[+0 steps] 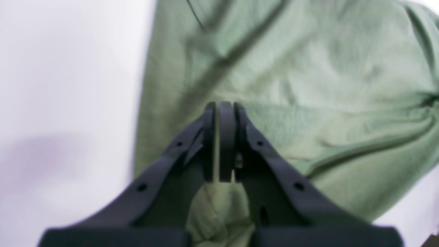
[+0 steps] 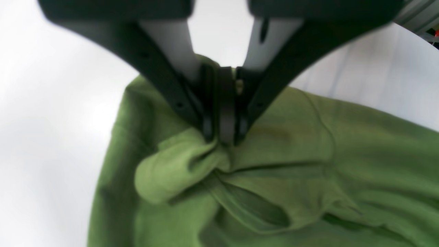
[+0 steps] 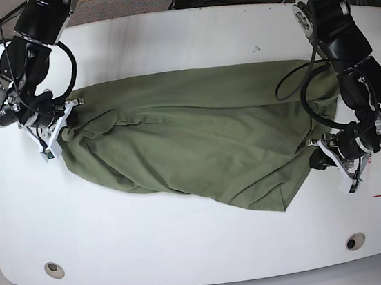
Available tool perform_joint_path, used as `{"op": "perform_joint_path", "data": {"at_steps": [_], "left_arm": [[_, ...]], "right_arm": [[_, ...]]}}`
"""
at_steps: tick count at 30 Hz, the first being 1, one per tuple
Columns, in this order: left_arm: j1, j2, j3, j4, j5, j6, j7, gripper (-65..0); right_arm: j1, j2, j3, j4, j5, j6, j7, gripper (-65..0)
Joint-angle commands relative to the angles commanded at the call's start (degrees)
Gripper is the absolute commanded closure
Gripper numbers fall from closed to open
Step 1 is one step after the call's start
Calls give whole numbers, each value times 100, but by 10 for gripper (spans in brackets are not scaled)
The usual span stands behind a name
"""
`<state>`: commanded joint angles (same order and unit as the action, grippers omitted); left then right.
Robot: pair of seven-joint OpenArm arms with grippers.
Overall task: Fold the T-shirt properly
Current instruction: 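Release the shirt with the left gripper and move it onto the shirt's side, then slide the open left gripper along the shirt's side edge toward the right gripper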
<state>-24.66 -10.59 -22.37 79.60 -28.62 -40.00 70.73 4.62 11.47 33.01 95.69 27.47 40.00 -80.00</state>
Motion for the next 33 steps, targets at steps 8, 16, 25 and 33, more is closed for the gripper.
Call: {"op": "perform_joint_path", "data": {"at_steps": [8,16,25,33], "left_arm": [[79,-9,0,448,9,0,202,0],[255,-369,0,-800,9,0,44,-196],[255,-378,-308,-1266,9,0,-255,-386],[88,-158,-308,-1899,9,0,-448,-386]], "right_arm": [[9,35,0,-9,0,0,0,0],[0,18,-9,-9,0,0,0,0],[-35,0,-9,-9,0,0,0,0],[-9,0,-9,-9,0,0,0,0]]}}
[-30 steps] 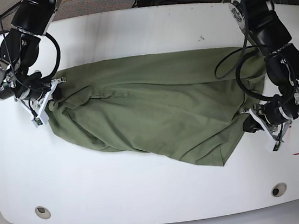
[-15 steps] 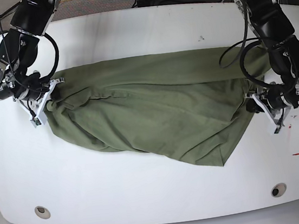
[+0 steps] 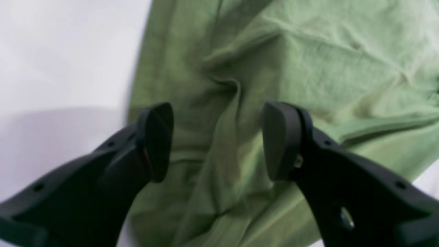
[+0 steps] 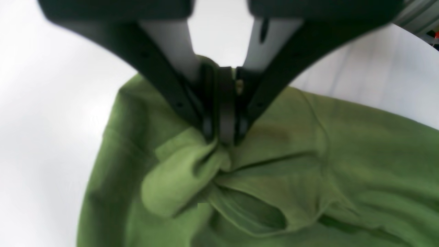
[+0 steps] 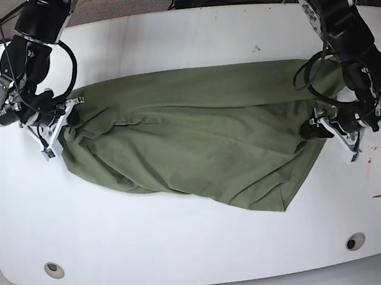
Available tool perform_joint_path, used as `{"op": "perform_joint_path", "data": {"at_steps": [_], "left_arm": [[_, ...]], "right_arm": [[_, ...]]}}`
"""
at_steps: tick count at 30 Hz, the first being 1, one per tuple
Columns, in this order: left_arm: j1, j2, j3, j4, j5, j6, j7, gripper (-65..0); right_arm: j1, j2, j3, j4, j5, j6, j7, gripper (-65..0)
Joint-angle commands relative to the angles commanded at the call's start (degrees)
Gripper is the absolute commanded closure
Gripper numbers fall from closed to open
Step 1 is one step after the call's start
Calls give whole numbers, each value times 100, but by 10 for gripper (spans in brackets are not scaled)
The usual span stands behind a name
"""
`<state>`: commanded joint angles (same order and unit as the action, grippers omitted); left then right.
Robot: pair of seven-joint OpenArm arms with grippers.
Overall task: Fold the T-shirt properly
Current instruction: 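Slide the open left gripper along the shirt's side edge toward the right gripper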
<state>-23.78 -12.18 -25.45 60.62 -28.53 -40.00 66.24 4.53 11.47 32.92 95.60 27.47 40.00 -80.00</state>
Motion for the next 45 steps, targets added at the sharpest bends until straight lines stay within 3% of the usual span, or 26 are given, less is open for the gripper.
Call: {"op": "perform_joint_path", "data": {"at_steps": [9,20,28,37,40,45], "left_arm": [[-79,273,97,-220,0,0,-26,-386],[-79,369,563,-211,-53,0,-9,-385],[-62,211,756,-211,-853,0,9,-385],[-79,88,791,-202,-1108,0,18,-381],[-79,70,791,-211,-1108,0,18,-322],[-79,70,835,-211,-1090,0,9,-115]], "right_arm": [[0,-9,0,0,0,0,0,0],[0,-9,9,0,9,0,0,0],[-9,-9,9,0,18,0,0,0],[-9,-9,9,0,18,0,0,0],[0,-9,9,0,9,0,0,0],[9,-9,0,0,35,0,0,0]]}}
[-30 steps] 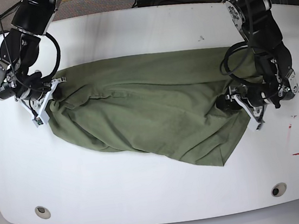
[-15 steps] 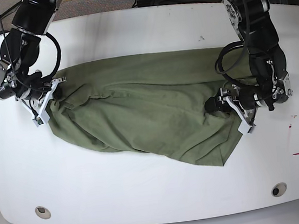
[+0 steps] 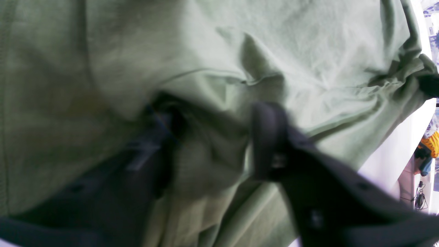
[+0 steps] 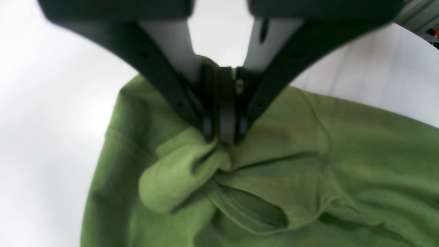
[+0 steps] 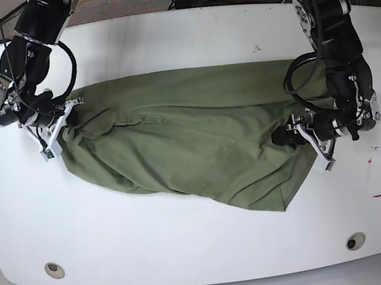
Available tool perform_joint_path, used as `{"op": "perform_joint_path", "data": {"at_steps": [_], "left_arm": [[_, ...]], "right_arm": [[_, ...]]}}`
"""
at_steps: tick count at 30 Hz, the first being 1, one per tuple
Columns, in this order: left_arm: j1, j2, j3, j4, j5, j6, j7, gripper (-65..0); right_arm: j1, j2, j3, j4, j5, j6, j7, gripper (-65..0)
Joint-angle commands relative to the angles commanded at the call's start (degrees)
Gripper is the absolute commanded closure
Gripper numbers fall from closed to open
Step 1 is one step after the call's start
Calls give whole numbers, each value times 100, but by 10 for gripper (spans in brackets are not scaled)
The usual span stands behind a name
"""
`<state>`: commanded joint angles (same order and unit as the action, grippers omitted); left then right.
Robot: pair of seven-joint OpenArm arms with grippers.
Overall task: Fold the T-shirt properly
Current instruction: 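Slide the open left gripper along the shirt's side edge toward the right gripper, then grasp the green shirt's side edge with the left gripper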
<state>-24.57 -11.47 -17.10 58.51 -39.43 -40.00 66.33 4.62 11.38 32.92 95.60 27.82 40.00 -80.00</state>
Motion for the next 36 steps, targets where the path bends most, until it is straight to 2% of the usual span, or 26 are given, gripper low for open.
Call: {"op": "perform_joint_path", "data": {"at_steps": [1,4,9,15,21,27,36], "left_arm": [[0,0,18,0,9,0,-18,-64],[0,0,35,0,18,0,-229,0],[0,-26,35,35,26,0,-431,0],[62,-44,62,1011,35,0,-396,0],[105,-229,492,2268,211,0,-53,0],[255,-246,563,3086,220,0,176,0],[413,-738,563,3446,211,0,229,0]], "right_arm": [[-9,0,9,0,0,0,0,0],[-9,0,9,0,-26,0,0,0],[0,0,-9,0,-26,0,0,0],[0,18,0,0,-35,0,0,0],[97,53,-9,-9,-35,0,0,0],[105,53,-9,-9,-35,0,0,0],[105,53,-9,-9,-35,0,0,0]]}}
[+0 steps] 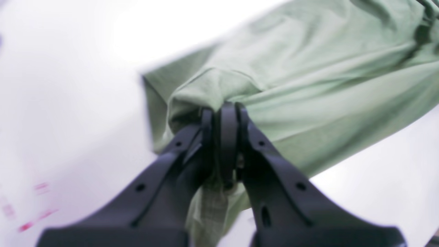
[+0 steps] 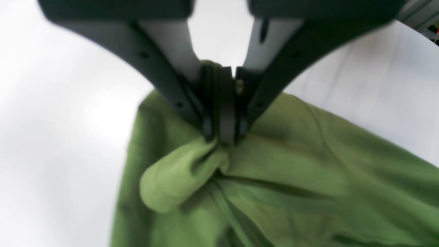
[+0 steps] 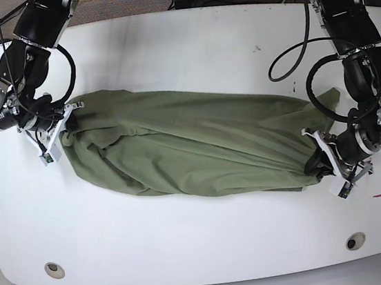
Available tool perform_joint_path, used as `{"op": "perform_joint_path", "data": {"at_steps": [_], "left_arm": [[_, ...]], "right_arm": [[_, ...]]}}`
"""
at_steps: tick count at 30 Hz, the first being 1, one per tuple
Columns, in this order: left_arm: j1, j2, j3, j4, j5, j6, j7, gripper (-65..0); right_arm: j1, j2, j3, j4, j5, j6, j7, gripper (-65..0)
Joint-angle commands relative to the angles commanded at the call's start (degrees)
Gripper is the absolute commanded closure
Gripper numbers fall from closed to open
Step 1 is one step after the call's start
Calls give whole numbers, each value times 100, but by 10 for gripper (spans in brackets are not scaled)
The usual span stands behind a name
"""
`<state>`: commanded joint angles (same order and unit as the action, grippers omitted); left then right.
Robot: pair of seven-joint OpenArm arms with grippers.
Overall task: Fold the T-shirt properly
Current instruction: 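Grasp the green shirt's side edge with the left gripper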
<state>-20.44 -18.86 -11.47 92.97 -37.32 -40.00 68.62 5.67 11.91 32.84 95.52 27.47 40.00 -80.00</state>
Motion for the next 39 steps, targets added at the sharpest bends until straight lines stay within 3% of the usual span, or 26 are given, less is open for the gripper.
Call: {"op": "perform_joint_path", "data": {"at_steps": [6,12,16,24,27,39], "left_arm": [[369,-273,0,18,-18,0,0,-85],[554,-264,-26,97,-26,0,0,-53],[563,-264,0,202,-26,0,0,-89],[536,-158,-35,167,-18,0,0,-363],[519,35,-132,193,-35,0,9,-414],[396,360,-404,-677,-255,0,158,-415]], "right_arm": [[-26,0,18,0,0,0,0,0],[-26,0,9,0,0,0,0,0],[-26,-9,18,0,0,0,0,0],[-18,-35,-9,0,0,0,0,0],[-18,-44,-9,0,0,0,0,0],[-18,-53,9,0,0,0,0,0]]}}
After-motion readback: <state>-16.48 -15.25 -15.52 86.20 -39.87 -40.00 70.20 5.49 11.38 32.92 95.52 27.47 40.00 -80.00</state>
